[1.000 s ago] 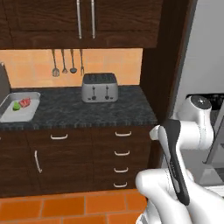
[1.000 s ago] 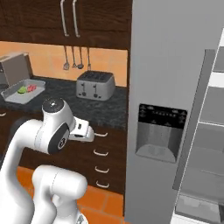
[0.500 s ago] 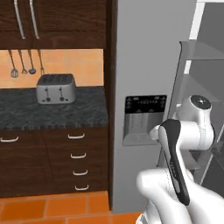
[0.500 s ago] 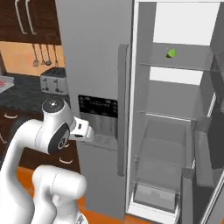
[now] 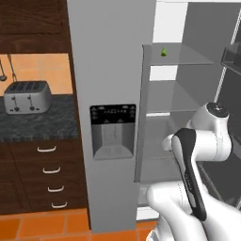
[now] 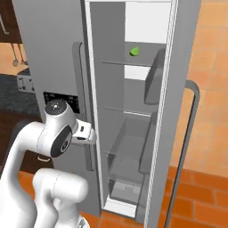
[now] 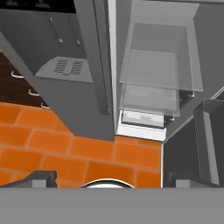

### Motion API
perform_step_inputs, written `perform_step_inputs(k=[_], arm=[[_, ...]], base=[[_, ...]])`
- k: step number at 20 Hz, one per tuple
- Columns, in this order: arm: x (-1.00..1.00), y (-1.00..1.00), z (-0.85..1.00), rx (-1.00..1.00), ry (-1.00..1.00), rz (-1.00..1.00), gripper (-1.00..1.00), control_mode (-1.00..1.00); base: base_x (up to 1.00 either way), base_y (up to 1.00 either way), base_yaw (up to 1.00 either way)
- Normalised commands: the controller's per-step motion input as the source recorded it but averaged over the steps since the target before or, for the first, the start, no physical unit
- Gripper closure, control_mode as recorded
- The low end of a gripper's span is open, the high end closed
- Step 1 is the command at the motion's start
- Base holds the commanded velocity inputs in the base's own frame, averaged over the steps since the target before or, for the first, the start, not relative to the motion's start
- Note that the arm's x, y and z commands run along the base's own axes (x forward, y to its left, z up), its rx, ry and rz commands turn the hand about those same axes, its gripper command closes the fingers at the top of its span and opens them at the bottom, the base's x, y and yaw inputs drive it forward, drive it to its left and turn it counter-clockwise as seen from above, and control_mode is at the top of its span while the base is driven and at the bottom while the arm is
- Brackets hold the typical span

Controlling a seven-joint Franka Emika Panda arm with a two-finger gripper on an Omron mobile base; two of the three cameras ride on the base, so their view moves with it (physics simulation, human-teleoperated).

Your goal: Place one lemon wedge and one steak in each tupperware on the nearby counter, to pack two identical lunches.

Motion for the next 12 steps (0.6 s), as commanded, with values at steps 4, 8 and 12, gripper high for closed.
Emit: perform_step_inputs(k=[4,8,12], arm=[[0.00,0.00,0.00,0.00,0.00,0.00,-1.00,1.00],[0.00,0.00,0.00,0.00,0.00,0.00,-1.00,1.00],[0.00,0.00,0.00,0.00,0.00,0.00,-1.00,1.00]], base=[[0.23,-0.11,-0.18],[0.13,-0.40,-0.23],[0.24,-0.28,-0.20]])
